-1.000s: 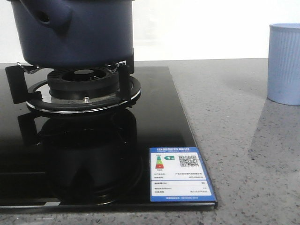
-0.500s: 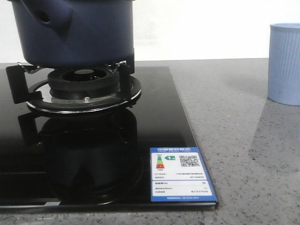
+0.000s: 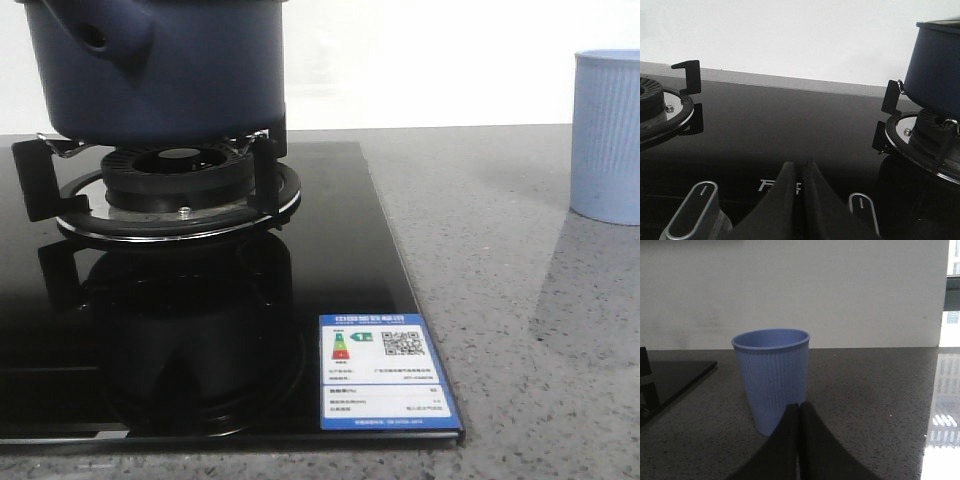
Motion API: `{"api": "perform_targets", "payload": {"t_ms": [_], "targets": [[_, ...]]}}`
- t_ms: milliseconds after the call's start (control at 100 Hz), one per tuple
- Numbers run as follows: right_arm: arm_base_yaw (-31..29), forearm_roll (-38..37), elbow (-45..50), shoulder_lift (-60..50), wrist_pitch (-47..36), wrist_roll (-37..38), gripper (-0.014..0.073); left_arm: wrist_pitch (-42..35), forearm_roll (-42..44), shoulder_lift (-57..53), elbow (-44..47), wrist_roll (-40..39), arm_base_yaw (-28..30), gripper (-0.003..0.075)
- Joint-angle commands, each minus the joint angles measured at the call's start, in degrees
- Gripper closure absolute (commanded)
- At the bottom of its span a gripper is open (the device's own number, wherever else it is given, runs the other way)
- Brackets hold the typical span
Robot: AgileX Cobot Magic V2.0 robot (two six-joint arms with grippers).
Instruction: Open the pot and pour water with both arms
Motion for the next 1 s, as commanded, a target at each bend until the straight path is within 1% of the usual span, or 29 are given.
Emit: {"api": "perform_targets", "payload": {"t_ms": [0, 20, 140, 230, 470, 990], "targets": [[0.7, 0.2, 1.1, 0.8, -2.6, -1.8, 0.0654, -4.2, -0.5, -1.4, 0.8, -0.6, 0.0, 0.0736], [0.5, 0.2, 1.0, 0.8, -0.6, -1.8, 0.0654, -4.2, -0.5, -1.4, 0.8, -0.6, 0.0, 0.0736], [0.5, -0.8, 1.0, 0.1, 2.2, -1.9, 0.0654, -4.2, -0.5, -1.4, 0.8, -0.6, 0.0, 0.0736], [0.3, -0.8, 1.0, -2.6, 5.0, -1.9, 0.0654, -4.2, -0.5, -1.4, 0.8, -0.6, 0.0, 0.0736], [-1.3, -1.8, 1.1, -2.4, 6.4, -2.1, 0.0654, -4.2, -0.5, -1.4, 0.8, -0.6, 0.0, 0.0736], [-1.3, -2.1, 1.0, -2.4, 6.1, -2.1, 0.0654, -4.2, -0.5, -1.4, 0.8, -0.6, 0.0, 0.0736]]}}
